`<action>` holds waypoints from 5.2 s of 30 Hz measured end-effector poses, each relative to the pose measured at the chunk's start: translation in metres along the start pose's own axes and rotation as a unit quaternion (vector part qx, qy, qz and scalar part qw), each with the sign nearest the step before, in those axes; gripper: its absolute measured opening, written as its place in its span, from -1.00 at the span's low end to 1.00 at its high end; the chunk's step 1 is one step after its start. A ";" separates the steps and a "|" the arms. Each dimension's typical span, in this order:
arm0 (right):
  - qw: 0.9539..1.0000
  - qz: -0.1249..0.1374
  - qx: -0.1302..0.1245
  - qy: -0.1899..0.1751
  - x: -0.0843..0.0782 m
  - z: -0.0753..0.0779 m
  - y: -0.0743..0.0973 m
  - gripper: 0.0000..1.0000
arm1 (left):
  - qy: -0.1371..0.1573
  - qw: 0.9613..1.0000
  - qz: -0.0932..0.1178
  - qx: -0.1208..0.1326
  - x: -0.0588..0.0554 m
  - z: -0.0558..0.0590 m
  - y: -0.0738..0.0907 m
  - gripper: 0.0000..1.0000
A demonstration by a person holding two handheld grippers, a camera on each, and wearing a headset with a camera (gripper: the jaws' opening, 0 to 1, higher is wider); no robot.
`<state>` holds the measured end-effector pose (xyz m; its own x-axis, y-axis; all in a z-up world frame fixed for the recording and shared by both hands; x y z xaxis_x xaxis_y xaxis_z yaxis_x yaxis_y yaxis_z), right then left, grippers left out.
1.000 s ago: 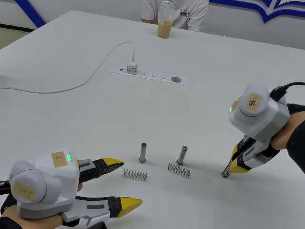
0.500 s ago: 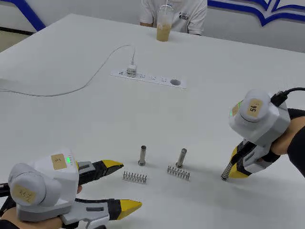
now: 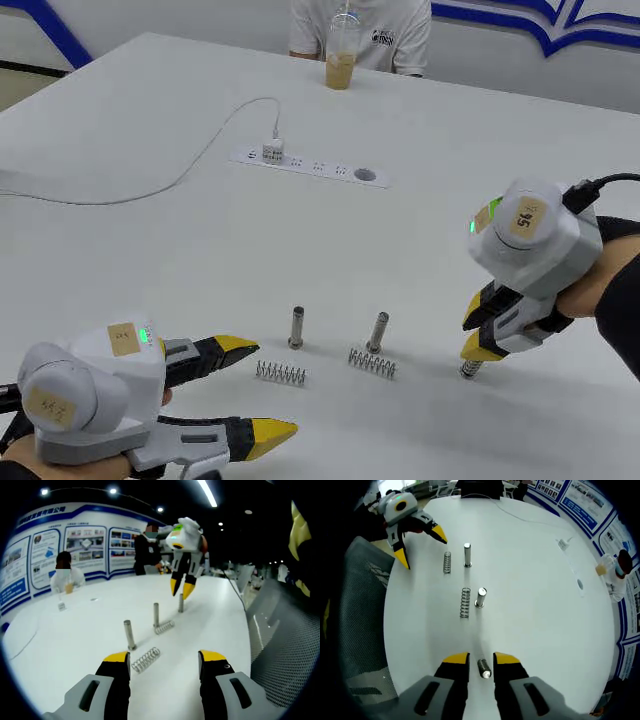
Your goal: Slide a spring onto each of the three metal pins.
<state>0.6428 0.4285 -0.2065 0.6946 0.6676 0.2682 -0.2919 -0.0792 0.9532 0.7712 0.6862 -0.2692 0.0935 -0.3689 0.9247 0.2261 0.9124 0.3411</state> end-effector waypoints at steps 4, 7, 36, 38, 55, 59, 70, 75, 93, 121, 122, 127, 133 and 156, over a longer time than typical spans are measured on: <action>1.000 0.010 0.006 -0.002 0.007 -0.002 -0.006 -0.61 | 0.000 1.000 0.001 0.001 0.001 0.000 0.000 0.11; 1.000 0.017 0.010 -0.003 0.011 -0.004 -0.009 -0.61 | 0.000 1.000 0.003 0.002 0.002 -0.001 0.000 0.11; 0.997 0.066 0.025 -0.023 0.035 -0.013 -0.045 -0.67 | 0.000 1.000 0.003 0.000 0.002 -0.001 -0.002 0.09; 0.997 0.067 0.025 -0.025 0.035 -0.013 -0.047 -0.67 | -0.001 1.000 0.002 0.000 0.002 -0.001 -0.002 0.09; 0.997 0.062 0.033 -0.025 0.035 -0.013 -0.061 -0.73 | -0.001 1.000 -0.001 -0.001 0.002 0.000 -0.003 0.08; 0.997 0.060 0.034 -0.025 0.033 -0.012 -0.065 -0.75 | -0.002 1.000 -0.001 0.000 0.003 0.000 -0.003 0.08; 0.997 0.062 0.036 -0.029 0.033 -0.014 -0.064 -0.76 | -0.004 1.000 -0.001 -0.003 0.004 0.002 -0.004 0.06; 0.997 0.057 0.043 -0.023 0.033 -0.021 -0.058 -0.76 | -0.008 1.000 -0.003 -0.010 0.004 0.004 -0.005 0.02; 0.997 0.049 0.055 0.029 0.043 -0.048 -0.027 -0.76 | -0.030 0.998 -0.005 -0.049 0.015 0.019 -0.026 -0.03; 0.988 0.076 0.072 0.113 0.067 -0.069 -0.012 -0.76 | -0.063 0.992 -0.008 -0.107 0.021 0.038 -0.040 -0.46; 0.988 0.076 0.073 0.114 0.067 -0.070 -0.012 -0.76 | -0.064 0.992 -0.009 -0.109 0.021 0.039 -0.040 -0.49; 0.987 0.075 0.076 0.120 0.067 -0.071 -0.011 -0.76 | -0.074 0.991 -0.011 -0.114 0.020 0.040 -0.041 -0.60; 0.988 0.069 0.079 0.115 0.064 -0.070 -0.014 -0.77 | -0.076 0.990 -0.014 -0.116 0.019 0.042 -0.041 -0.63; 0.987 0.080 0.070 0.123 0.079 -0.076 0.002 -0.77 | -0.085 0.989 -0.030 -0.115 0.012 0.041 -0.045 -0.60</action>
<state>0.6475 0.5377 -0.1938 0.4618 0.7964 0.3904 -0.2784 -0.2877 0.9164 0.7219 0.6477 -0.2664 -0.0874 -0.3680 0.9257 0.4430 0.8180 0.3670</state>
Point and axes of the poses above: the centre of the closed fingertips' face, and the gripper's own axes: y roughly backward along the fingers, z roughly to its right, x roughly out of its top, the point moved 10 cm from there along y, roughly backward along the fingers, and after that the axes turned 9 degrees about y, right-handed, at the moved point
